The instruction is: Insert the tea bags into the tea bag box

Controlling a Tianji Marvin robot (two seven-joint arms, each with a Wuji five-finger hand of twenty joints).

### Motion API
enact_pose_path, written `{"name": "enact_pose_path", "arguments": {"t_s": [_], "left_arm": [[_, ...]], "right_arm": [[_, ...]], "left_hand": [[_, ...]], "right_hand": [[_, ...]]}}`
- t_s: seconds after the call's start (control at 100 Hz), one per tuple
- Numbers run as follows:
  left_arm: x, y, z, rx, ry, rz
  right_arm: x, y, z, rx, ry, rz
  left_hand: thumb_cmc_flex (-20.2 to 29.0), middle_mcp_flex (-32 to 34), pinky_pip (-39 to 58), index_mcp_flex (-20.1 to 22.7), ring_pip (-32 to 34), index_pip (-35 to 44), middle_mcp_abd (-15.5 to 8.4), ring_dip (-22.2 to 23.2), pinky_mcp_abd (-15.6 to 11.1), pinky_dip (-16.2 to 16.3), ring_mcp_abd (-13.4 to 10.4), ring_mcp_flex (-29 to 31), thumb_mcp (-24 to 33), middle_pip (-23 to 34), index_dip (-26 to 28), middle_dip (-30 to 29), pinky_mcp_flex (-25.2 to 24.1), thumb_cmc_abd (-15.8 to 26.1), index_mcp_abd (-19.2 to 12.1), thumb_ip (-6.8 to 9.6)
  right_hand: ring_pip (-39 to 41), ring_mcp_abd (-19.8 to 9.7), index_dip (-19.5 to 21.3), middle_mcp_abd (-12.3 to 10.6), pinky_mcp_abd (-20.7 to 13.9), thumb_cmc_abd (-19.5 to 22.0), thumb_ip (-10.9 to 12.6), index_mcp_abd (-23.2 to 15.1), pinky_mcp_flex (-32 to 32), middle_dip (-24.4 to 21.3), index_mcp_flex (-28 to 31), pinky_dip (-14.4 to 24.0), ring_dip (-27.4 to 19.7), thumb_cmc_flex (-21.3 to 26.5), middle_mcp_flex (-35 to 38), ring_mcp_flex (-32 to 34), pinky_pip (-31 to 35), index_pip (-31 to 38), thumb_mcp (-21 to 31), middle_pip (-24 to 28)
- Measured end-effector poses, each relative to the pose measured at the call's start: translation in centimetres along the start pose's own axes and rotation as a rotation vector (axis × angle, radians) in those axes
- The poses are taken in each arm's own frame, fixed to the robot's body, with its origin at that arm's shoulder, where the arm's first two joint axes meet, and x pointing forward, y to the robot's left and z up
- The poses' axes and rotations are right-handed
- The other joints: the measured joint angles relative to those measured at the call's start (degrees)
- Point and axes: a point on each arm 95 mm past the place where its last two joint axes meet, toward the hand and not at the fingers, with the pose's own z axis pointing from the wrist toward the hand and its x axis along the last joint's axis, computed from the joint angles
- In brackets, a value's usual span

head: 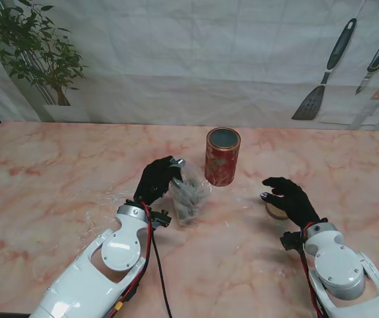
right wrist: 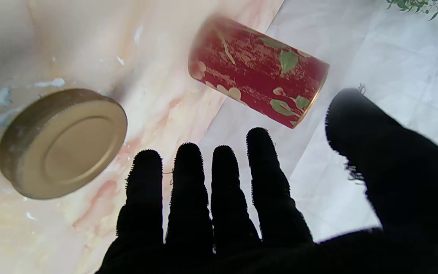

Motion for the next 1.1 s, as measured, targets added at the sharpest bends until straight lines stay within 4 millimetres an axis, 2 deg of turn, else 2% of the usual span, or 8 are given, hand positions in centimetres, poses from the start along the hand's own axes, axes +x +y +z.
{"name": "enact_pose_path", "arguments": {"t_s": [0.33, 0.6, 0.73, 1.1], "left_arm": [[-0.1, -1.9, 0.5, 0.056, -0.055, 0.062], [-0.2, -4.8, 1.1, 0.15, -0.125, 0.189], [-0.3, -6.1, 1.2, 0.176, -0.166, 0.238], [-1.3, -10.2, 0.9, 0.245, -0.286, 0.399]], "right_arm": [[-1.4, -0.6, 0.4, -0.002, -0.015, 0.056], [-1.6, -0.9, 0.6, 0.023, -0.017, 0.061], [-1.5, -1.0, 0.6, 0.028, -0.016, 0.069], [-1.5, -1.3, 0.6, 0.041, -0.019, 0.09]], "left_hand": [[0.0, 0.0, 0.0, 0.0, 0.0, 0.0, 0.0, 0.0, 0.0, 0.0, 0.0, 0.0, 0.0, -0.2, 0.0, 0.0, 0.0, 0.0, 0.0, 0.0], [0.0, 0.0, 0.0, 0.0, 0.0, 0.0, 0.0, 0.0, 0.0, 0.0, 0.0, 0.0, 0.0, -0.4, 0.0, 0.0, 0.0, 0.0, 0.0, 0.0], [0.0, 0.0, -0.1, 0.0, 0.0, 0.0, 0.0, 0.0, 0.0, 0.0, 0.0, 0.0, 0.0, -0.4, 0.0, 0.0, 0.0, 0.0, 0.0, 0.0], [0.0, -0.5, -0.6, -0.1, -0.6, 0.0, 0.0, -0.3, 0.3, 0.0, 0.2, 0.0, 0.0, -0.7, -0.3, 0.0, -0.1, 0.0, 0.0, 0.0]], "right_hand": [[0.0, 0.0, 0.4, 0.0, 0.0, 0.0, 0.0, 0.2, 0.0, 0.0, 0.6, 0.7, 0.0, 0.0, 0.0, 0.0, 0.0, -0.8, -0.6, -0.7], [0.0, 0.0, 1.2, 0.0, 0.0, 0.2, 0.0, 0.5, 0.0, 0.0, 0.6, 1.9, 0.0, 0.0, 0.0, 0.0, -1.2, -1.4, -1.2, -0.7], [0.0, 0.0, 1.4, 0.0, 0.0, 1.6, 0.1, 0.6, 0.0, 0.0, 0.6, 2.0, 0.0, 0.0, 0.0, 0.0, -1.2, -1.8, -1.6, -0.7], [0.0, 0.0, 1.9, 0.1, 0.0, 2.2, 0.1, 0.6, -0.5, 0.0, 1.2, 2.7, 0.1, 0.0, 0.0, 0.0, -1.2, -2.1, -2.3, -0.7]]}}
